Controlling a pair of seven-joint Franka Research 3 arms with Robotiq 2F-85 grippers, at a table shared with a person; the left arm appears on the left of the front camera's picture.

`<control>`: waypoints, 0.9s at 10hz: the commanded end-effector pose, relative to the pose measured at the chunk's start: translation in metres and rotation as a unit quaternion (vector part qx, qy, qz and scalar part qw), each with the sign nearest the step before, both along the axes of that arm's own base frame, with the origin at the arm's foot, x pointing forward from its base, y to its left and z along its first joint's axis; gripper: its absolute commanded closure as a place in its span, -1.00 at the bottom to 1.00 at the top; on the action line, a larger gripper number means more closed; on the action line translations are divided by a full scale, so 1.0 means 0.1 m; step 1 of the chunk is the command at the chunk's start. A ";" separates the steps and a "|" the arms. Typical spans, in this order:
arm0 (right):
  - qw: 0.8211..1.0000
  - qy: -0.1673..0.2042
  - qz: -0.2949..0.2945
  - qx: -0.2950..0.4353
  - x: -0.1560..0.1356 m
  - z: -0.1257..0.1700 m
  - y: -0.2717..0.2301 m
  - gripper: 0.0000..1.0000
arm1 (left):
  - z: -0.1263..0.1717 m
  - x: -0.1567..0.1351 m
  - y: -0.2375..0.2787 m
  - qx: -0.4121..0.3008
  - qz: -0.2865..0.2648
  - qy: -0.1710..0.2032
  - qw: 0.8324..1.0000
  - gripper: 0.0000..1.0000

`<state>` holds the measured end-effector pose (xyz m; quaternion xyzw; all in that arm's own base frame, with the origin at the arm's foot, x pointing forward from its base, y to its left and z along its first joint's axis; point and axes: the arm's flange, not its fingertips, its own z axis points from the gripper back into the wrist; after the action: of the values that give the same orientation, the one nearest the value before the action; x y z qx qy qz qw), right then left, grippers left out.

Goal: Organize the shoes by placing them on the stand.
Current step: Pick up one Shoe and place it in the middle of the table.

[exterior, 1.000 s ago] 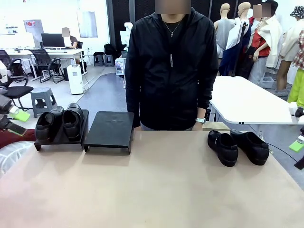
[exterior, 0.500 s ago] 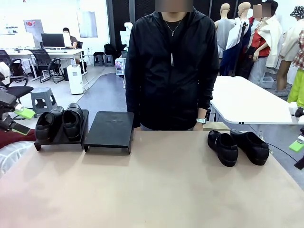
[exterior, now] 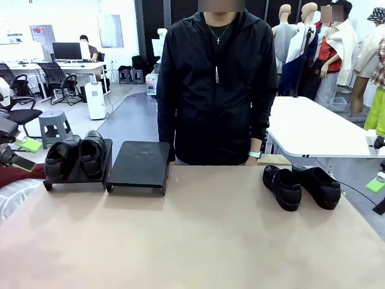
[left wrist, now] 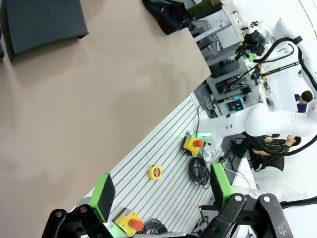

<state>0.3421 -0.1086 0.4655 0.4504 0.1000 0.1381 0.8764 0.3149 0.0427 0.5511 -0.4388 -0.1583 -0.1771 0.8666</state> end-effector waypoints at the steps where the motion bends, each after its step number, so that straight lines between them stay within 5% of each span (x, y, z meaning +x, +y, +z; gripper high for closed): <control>1: 1.000 0.007 -0.010 0.006 -0.01 0.04 0.02 -1.00 | 0.01 0.00 0.03 0.002 -0.006 -0.004 1.000 -1.00; 5: 1.000 0.000 0.000 0.000 0.00 0.00 0.00 -1.00 | 0.01 0.00 0.03 0.002 -0.006 -0.004 1.000 -1.00; 6: 0.985 0.023 -0.059 -0.163 0.21 0.07 0.38 -1.00 | 0.01 0.00 0.03 0.002 -0.006 -0.004 1.000 -1.00; 7: 0.961 -0.008 -0.015 -0.274 0.60 0.01 0.85 -1.00 | 0.01 0.00 0.03 0.002 -0.006 -0.004 1.000 -1.00; 8: 0.947 -0.016 0.001 -0.321 0.93 -0.09 1.18 -1.00 | 0.01 0.00 0.03 0.002 -0.006 -0.004 1.000 -1.00; 9: 0.925 -0.044 -0.054 -0.374 1.14 -0.17 1.38 -1.00 | 0.01 0.00 0.03 0.002 -0.006 -0.004 1.000 -1.00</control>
<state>0.4289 0.0251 0.4626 0.1876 0.0740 0.1086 0.9734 0.3152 0.0421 0.5510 -0.4379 -0.1578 -0.1776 0.8671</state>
